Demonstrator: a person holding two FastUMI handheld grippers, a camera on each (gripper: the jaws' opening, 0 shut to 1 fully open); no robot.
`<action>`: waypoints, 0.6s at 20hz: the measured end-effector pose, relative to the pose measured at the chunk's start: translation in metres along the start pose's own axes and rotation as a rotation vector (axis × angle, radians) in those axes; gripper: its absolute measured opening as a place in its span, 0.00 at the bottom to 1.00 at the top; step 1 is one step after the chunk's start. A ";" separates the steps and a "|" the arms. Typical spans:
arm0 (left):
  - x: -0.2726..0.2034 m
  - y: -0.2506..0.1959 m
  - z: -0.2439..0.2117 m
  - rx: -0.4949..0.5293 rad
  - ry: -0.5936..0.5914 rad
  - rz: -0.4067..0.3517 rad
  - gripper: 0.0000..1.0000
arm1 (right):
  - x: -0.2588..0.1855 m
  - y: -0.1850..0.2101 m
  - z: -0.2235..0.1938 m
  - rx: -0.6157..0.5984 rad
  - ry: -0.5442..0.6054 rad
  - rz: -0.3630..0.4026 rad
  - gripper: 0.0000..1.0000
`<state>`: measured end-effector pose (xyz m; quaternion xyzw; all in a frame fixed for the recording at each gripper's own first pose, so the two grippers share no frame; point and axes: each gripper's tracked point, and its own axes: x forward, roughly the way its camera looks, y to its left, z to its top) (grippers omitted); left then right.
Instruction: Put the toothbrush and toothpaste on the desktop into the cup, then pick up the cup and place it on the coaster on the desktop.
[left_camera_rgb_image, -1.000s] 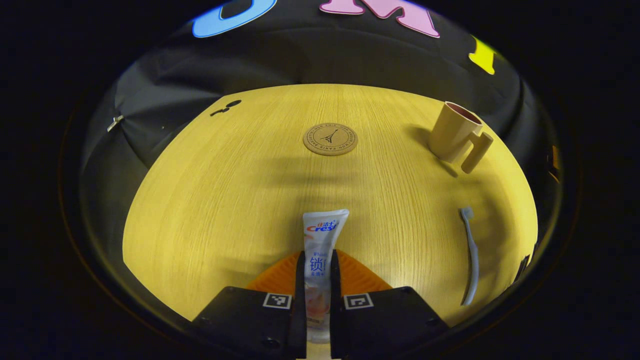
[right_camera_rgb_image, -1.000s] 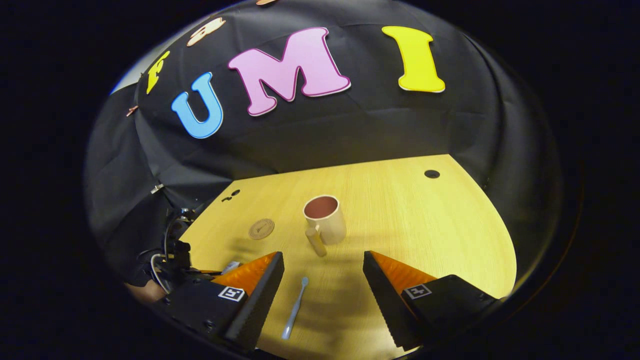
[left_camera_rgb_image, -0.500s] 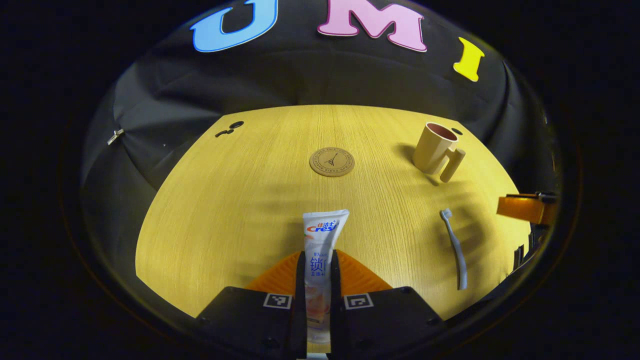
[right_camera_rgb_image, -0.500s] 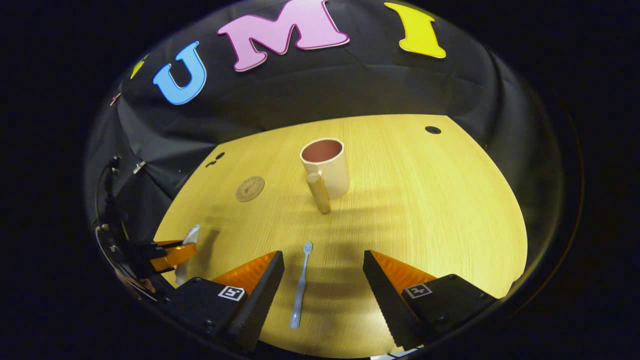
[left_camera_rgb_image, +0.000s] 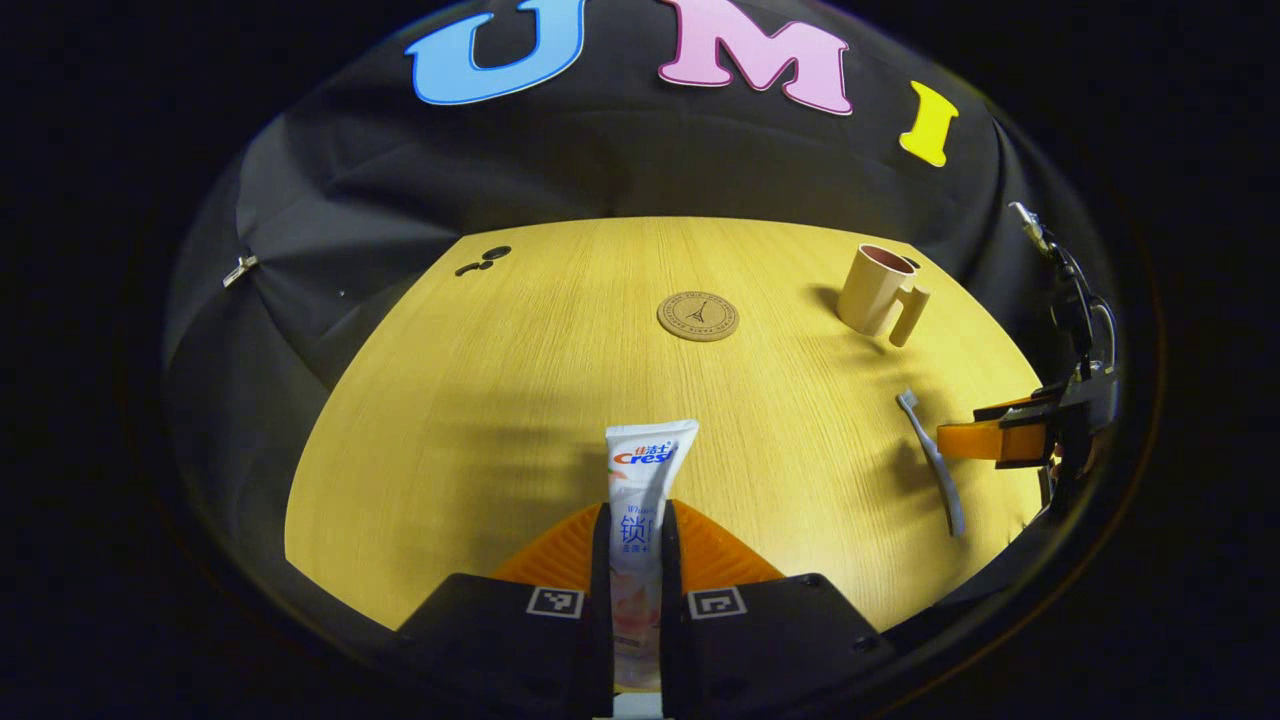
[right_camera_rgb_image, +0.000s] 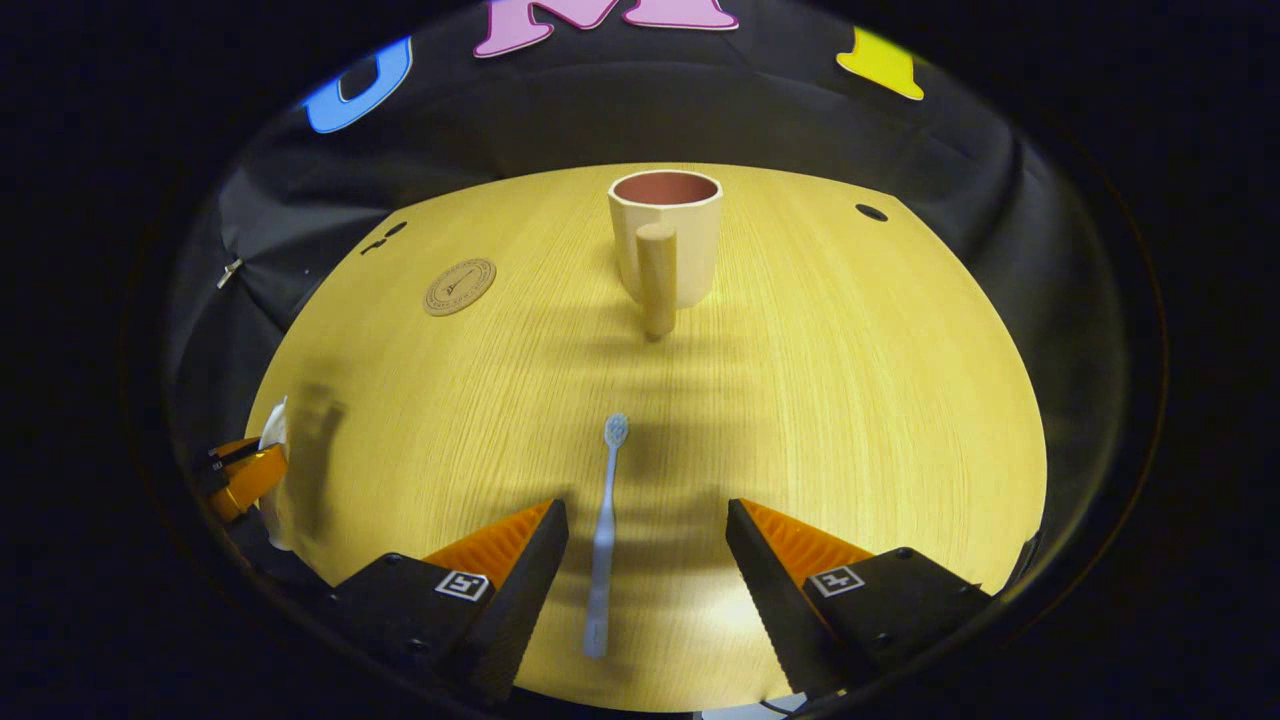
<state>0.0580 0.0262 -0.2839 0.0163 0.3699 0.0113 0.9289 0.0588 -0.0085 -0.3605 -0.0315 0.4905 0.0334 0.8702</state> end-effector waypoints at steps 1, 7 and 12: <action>0.001 0.002 -0.001 -0.001 -0.003 -0.010 0.23 | 0.002 0.000 -0.003 -0.011 0.012 -0.019 0.99; 0.002 0.008 -0.007 0.023 -0.014 -0.083 0.23 | 0.007 0.002 -0.023 0.003 0.076 -0.092 0.96; 0.001 0.013 -0.015 0.035 -0.016 -0.120 0.23 | 0.006 0.008 -0.026 0.055 0.106 -0.087 0.86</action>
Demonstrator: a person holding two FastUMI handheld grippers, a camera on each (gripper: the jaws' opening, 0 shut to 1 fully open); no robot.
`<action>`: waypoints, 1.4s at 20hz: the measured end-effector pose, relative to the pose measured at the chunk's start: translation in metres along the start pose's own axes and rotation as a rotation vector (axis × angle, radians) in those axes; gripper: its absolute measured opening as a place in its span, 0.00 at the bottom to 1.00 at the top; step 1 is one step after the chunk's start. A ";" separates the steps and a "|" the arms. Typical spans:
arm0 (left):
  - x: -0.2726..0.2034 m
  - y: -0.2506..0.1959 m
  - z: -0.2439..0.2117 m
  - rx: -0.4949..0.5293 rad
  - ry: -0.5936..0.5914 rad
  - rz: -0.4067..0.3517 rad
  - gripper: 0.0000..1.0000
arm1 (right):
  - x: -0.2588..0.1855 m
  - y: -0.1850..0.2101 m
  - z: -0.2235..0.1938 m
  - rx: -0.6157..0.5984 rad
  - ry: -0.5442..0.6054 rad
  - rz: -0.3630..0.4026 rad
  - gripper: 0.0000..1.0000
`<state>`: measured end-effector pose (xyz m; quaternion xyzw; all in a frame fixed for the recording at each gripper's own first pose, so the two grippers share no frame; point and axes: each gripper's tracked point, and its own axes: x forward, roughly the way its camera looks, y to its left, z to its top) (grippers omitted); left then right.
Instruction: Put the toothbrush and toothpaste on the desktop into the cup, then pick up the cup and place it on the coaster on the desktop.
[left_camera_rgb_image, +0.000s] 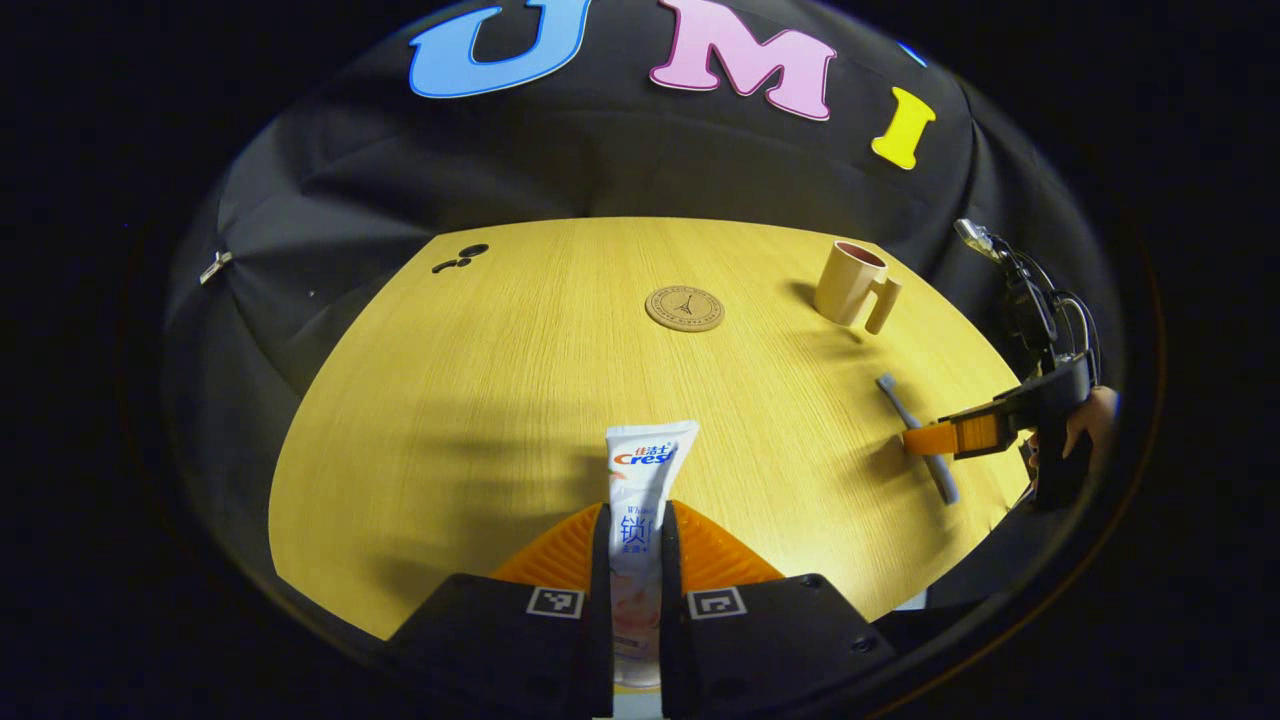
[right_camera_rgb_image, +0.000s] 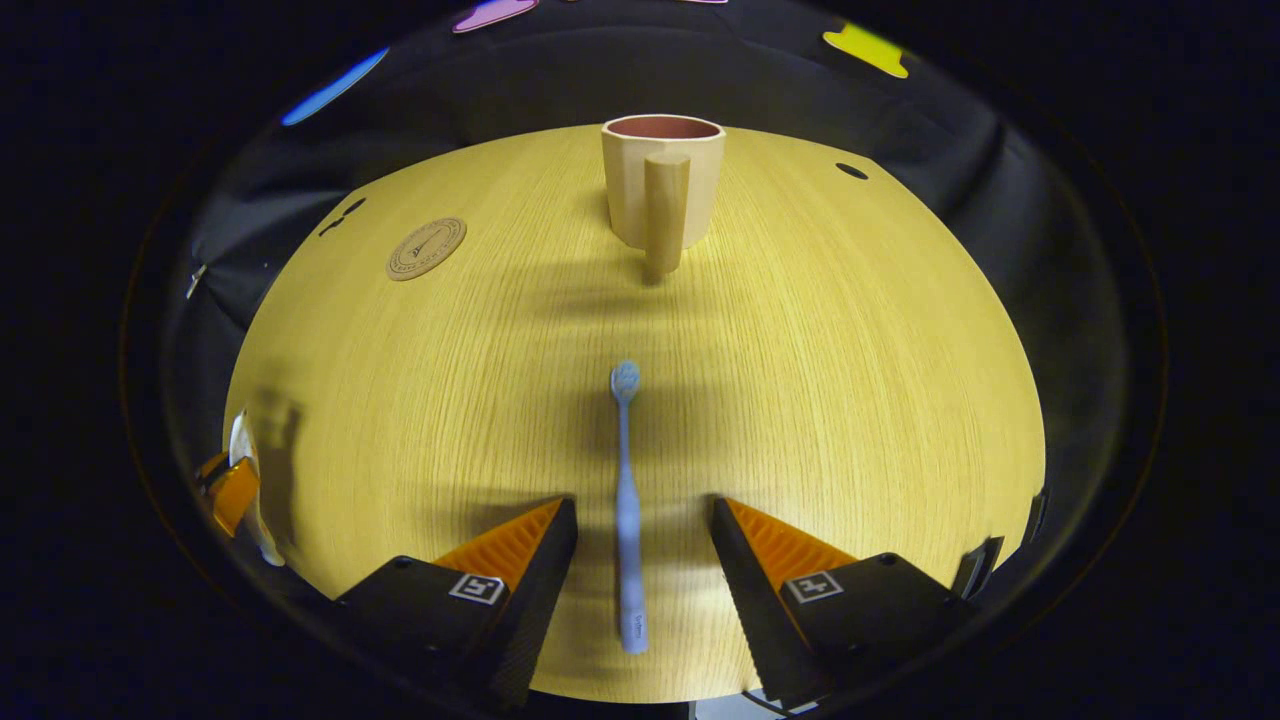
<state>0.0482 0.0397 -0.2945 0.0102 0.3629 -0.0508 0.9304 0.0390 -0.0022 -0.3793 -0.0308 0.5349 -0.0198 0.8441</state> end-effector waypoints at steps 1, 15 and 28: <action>0.000 0.001 -0.002 0.000 0.001 -0.005 0.23 | 0.001 -0.001 0.001 0.001 0.002 -0.001 0.84; 0.004 0.004 -0.005 0.059 0.004 -0.055 0.23 | 0.004 0.000 0.002 0.052 0.077 -0.052 0.13; 0.010 -0.034 0.038 0.053 -0.015 -0.094 0.23 | -0.008 0.003 -0.004 0.100 0.051 0.127 0.06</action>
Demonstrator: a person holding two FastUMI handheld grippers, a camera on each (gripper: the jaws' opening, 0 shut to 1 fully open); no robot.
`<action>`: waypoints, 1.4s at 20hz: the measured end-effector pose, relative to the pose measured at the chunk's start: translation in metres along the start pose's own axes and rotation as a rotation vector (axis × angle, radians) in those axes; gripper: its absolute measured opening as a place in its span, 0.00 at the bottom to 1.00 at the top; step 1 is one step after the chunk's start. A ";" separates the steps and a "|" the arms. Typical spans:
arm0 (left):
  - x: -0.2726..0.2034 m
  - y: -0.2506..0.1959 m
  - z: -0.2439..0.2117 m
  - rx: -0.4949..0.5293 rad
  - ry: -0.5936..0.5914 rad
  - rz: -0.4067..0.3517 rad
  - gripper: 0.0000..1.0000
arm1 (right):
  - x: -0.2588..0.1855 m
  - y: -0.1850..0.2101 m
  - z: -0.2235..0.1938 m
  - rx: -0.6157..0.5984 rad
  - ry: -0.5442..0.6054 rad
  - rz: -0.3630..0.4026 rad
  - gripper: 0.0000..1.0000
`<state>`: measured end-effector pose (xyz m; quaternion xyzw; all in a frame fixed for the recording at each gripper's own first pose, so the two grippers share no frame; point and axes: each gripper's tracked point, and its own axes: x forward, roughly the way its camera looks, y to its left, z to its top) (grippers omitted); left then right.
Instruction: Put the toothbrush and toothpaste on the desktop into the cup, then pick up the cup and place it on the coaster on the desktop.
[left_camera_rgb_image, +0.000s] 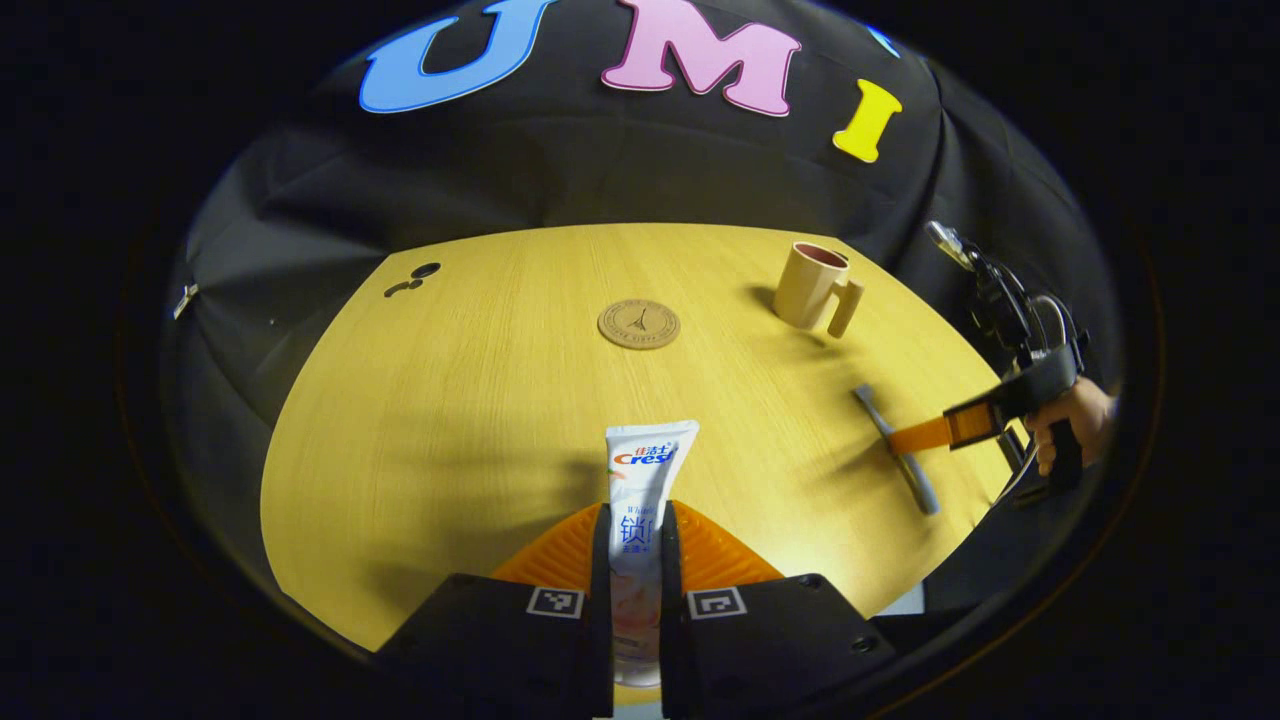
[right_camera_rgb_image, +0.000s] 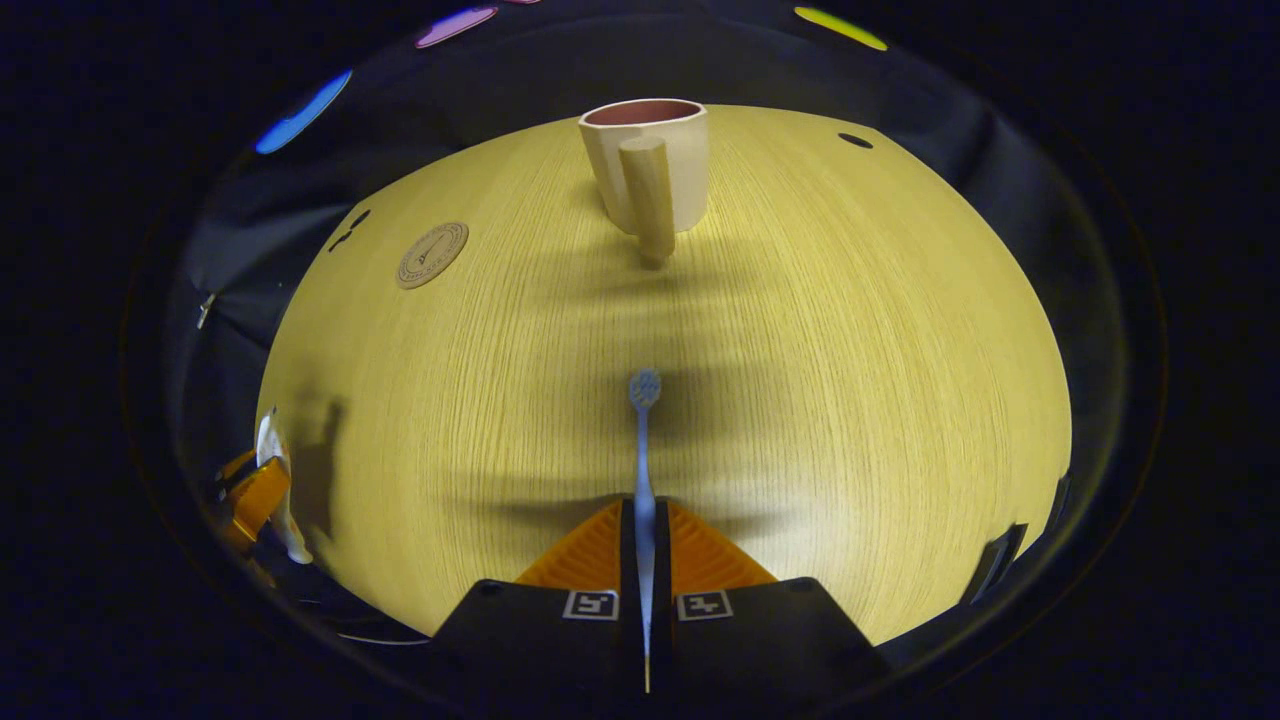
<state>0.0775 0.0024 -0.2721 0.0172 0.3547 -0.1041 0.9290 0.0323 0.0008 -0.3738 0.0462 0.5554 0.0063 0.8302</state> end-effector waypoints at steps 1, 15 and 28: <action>0.001 -0.005 0.008 -0.002 -0.009 -0.005 0.23 | -0.004 -0.001 0.004 0.010 -0.014 0.015 0.06; 0.024 -0.110 0.192 -0.135 -0.304 -0.089 0.23 | -0.084 -0.071 0.104 0.026 -0.264 0.172 0.06; 0.136 -0.228 0.338 -0.082 -0.520 -0.292 0.23 | -0.103 -0.122 0.164 0.069 -0.324 0.259 0.06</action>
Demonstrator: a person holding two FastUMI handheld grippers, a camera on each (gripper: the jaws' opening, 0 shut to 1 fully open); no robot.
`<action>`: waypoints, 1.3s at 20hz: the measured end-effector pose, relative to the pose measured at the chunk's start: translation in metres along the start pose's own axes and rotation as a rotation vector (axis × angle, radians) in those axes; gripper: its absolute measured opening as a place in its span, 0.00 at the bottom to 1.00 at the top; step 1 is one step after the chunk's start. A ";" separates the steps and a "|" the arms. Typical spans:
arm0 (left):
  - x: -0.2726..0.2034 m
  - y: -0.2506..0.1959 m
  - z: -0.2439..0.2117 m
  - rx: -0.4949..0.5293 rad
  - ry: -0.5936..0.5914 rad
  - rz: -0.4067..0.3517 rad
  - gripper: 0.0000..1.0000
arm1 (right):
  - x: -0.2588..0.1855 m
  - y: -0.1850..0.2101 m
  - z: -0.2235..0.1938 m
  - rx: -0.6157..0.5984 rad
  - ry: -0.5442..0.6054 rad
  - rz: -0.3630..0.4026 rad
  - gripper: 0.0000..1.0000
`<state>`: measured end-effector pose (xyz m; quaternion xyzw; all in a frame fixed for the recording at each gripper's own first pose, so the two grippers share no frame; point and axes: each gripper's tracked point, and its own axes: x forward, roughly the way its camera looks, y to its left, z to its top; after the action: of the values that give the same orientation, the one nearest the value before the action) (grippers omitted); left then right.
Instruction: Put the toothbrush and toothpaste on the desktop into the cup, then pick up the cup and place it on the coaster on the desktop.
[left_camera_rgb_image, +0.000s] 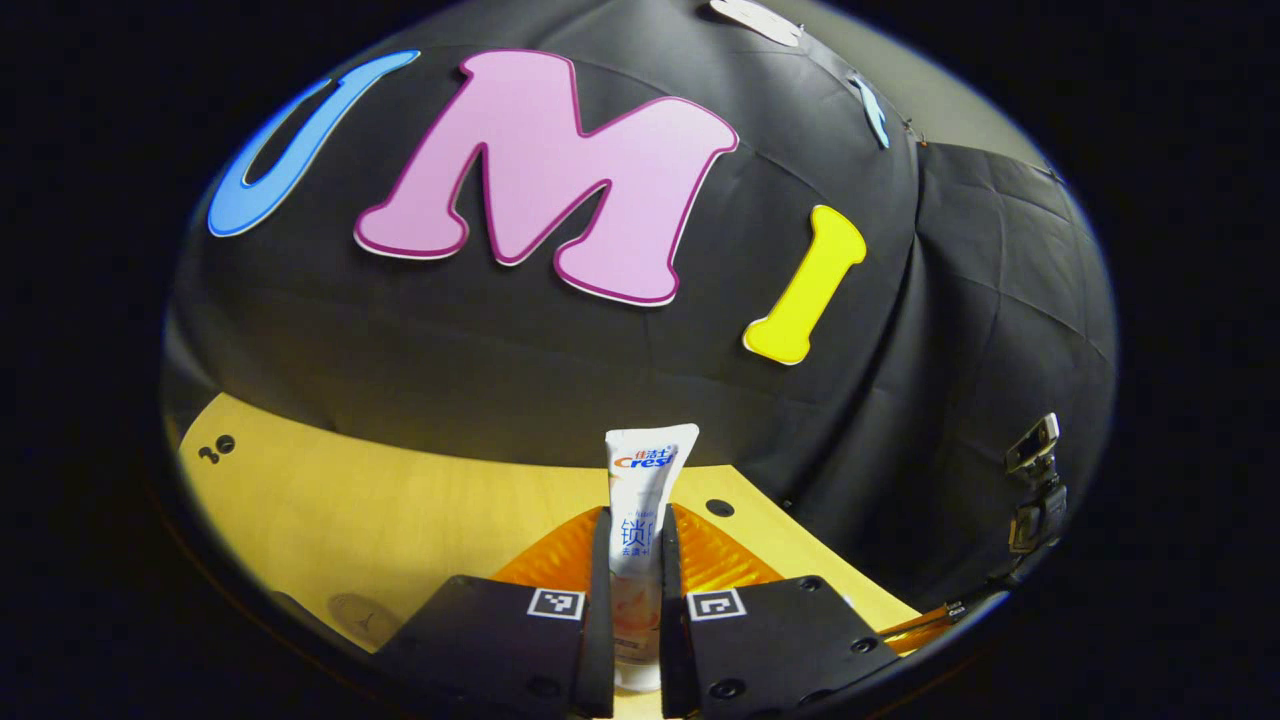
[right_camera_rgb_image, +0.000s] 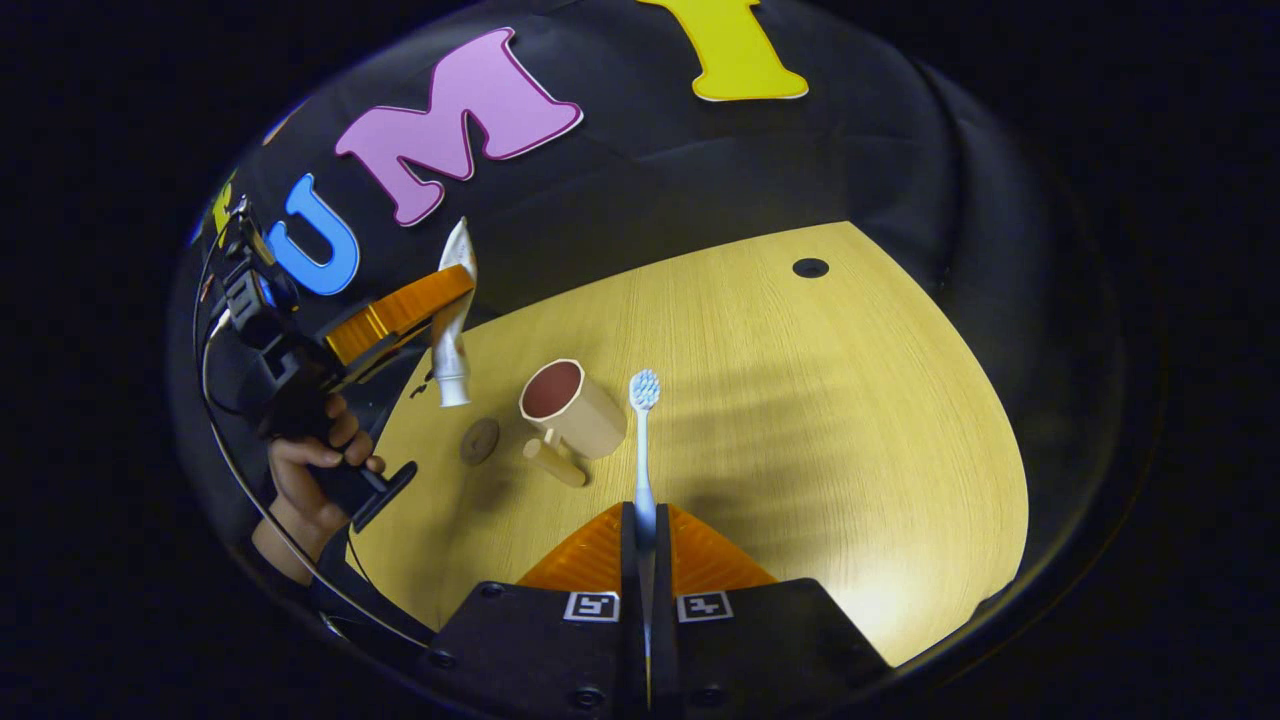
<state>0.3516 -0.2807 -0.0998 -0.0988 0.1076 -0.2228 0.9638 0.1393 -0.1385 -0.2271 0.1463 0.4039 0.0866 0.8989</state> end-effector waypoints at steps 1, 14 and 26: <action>0.010 0.000 -0.007 -0.004 0.002 -0.009 0.23 | 0.002 -0.001 0.002 0.013 0.000 0.003 0.06; 0.035 0.027 -0.076 0.148 -0.026 0.038 0.25 | 0.042 0.015 0.018 0.013 -0.040 0.074 0.06; -0.031 0.030 -0.077 0.129 -0.080 0.083 0.98 | 0.080 0.040 0.065 0.025 -0.178 0.147 0.06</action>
<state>0.3166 -0.2515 -0.1755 -0.0410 0.0584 -0.1849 0.9802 0.2388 -0.0911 -0.2286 0.1938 0.3115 0.1340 0.9206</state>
